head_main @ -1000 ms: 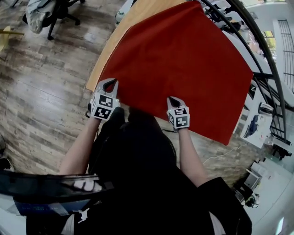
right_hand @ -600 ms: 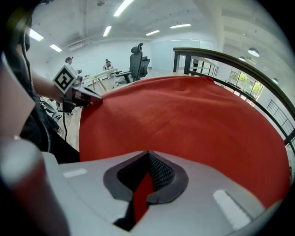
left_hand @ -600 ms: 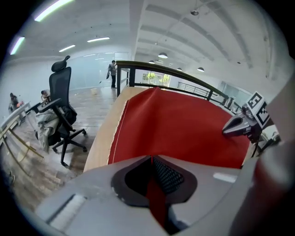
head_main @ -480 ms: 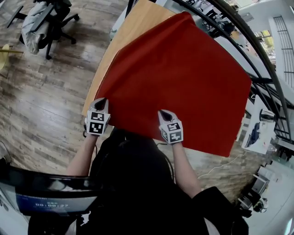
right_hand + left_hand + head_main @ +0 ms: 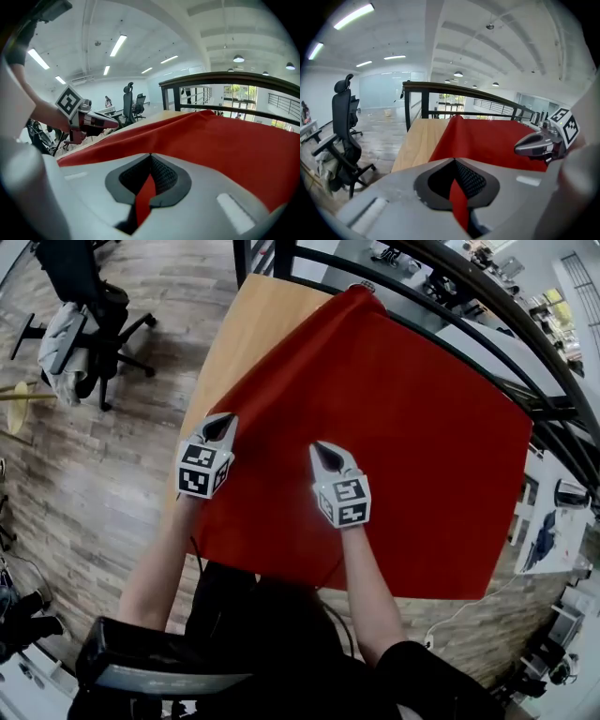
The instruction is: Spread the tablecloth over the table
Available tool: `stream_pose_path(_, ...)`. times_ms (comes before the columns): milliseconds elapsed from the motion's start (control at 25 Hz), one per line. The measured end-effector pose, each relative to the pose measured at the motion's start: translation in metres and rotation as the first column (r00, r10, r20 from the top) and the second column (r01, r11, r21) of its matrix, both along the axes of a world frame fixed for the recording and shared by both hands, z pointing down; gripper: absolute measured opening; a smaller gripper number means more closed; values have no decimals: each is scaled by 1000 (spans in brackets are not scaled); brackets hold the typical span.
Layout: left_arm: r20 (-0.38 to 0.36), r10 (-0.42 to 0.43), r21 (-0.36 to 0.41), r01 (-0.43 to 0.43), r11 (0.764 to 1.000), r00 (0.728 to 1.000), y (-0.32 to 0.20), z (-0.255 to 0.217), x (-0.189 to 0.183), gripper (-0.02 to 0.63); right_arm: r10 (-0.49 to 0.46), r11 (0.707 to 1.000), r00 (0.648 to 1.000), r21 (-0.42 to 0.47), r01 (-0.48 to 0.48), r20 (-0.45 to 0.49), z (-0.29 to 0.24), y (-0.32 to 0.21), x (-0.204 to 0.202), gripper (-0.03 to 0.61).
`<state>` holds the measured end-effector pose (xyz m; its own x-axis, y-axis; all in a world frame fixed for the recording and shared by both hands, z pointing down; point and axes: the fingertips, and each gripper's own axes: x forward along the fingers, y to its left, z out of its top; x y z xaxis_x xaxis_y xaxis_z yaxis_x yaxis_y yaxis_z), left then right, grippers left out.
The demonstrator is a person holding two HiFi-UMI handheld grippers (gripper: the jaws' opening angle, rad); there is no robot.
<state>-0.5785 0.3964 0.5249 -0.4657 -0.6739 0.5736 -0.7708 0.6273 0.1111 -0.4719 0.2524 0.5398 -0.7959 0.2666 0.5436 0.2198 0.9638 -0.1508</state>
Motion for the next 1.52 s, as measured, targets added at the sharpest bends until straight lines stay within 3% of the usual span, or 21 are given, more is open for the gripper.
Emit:
stream_pose_path(80,34,29,-14,-29,999,999,-33,-4,-36,7,24,1000,999,-18,-24,23,-1,-15,-31,9)
stream_pose_path(200,67,87,-32,-85,996,994,-86,-13,-82,164,52,997,998,-51,-50,47,-7,-31,-64,11)
stream_pose_path(360,125,167,-79,-158,984,978,-148,-9,-136,196,64,997,993,-36,-61,95,-18,-40,-87,11)
stream_pose_path(480,123,206,-110,-193,975,971,-179,12,-166,195,96,995,989,-24,-94,113,-27,-51,-95,11)
stream_pose_path(600,58,217,-130,-208,969,975,-203,42,-186,190,128,992,984,-29,-125,125,-34,-66,-106,11)
stream_pose_path(640,31,222,-149,-216,965,974,-209,52,-188,149,134,991,982,-25,-132,133,-37,-71,-111,11)
stream_pose_path(720,-1,260,-175,-256,951,966,-218,60,-187,8,145,989,977,-18,-144,156,-44,-82,-123,11)
stream_pose_path(760,-2,291,-163,-288,944,957,-223,54,-181,8,151,989,974,-13,-151,169,-49,-88,-128,11)
stream_pose_path(840,52,360,-139,-350,926,931,-234,30,-158,8,168,985,966,-3,-171,195,-61,-100,-136,11)
stream_pose_path(920,156,426,-180,-398,899,891,-247,11,-126,8,188,981,957,1,-193,221,-75,-114,-144,11)
stream_pose_path(1040,283,545,-308,-463,831,789,-274,5,-68,8,198,978,947,19,-209,252,-89,-138,-159,11)
stream_pose_path(1160,295,666,-377,-557,740,686,-297,21,-4,9,163,983,953,38,-178,257,-93,-155,-179,11)
stream_pose_path(1240,264,710,-377,-607,699,653,-302,36,28,18,83,994,975,54,-96,205,-79,-154,-193,11)
stream_pose_path(1320,228,714,-315,-644,697,662,-303,40,48,70,22,996,993,86,-32,116,-51,-154,-197,11)
stream_pose_path(1400,196,677,-190,-650,736,709,-300,31,53,141,33,994,999,108,-35,24,-18,-167,-192,11)
stream_pose_path(1520,149,586,-7,-592,806,797,-279,4,32,152,89,991,995,102,-84,-48,15,-185,-177,11)
